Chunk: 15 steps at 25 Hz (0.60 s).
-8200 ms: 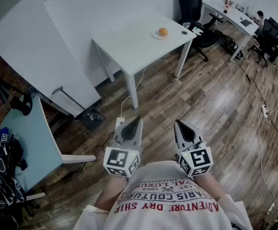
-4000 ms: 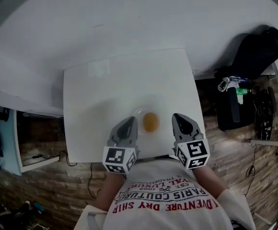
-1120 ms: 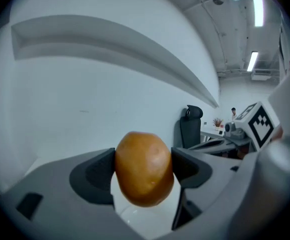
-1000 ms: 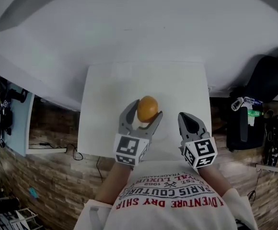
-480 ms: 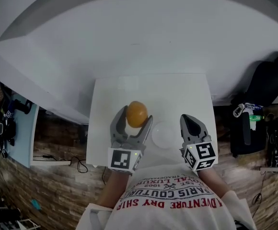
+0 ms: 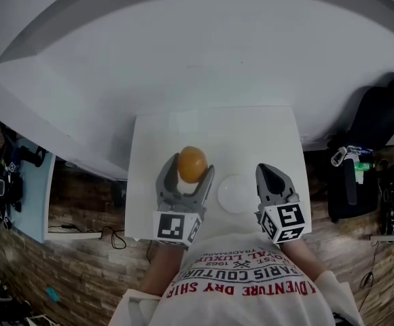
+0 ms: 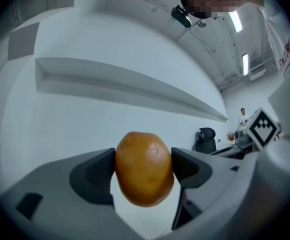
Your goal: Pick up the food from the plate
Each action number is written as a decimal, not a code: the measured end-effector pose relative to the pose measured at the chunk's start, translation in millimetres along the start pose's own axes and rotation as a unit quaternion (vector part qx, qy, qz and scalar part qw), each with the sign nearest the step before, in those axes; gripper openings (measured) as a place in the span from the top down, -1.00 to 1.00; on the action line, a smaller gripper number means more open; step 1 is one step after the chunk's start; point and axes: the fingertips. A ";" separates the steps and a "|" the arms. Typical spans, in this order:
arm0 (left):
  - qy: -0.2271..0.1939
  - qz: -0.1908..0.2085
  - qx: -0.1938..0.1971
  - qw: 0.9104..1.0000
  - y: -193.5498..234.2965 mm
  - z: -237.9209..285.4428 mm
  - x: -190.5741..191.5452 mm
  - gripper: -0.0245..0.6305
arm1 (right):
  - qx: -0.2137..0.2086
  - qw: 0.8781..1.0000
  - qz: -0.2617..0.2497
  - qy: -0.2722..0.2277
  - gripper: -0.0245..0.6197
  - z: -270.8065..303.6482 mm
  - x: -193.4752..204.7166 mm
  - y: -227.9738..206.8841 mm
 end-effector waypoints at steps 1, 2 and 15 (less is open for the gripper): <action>0.001 0.000 0.002 1.000 -0.5 0.8 1.0 -0.16 | 0.001 1.000 0.000 0.000 0.89 0.5 0.2 0.0; 0.002 0.001 0.003 1.000 -0.7 1.7 2.1 -0.16 | 0.001 1.000 0.000 0.001 0.89 1.1 0.6 -0.1; 0.025 -0.008 -0.003 1.000 3.4 1.9 14.5 -0.16 | -0.008 1.000 0.004 0.012 0.89 8.0 8.1 4.8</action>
Point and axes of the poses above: the fingertips, and each gripper's own axes: z forward along the fingers, y to its left, x out of its underside, and after that the axes turned 10 degrees about -y, right-handed
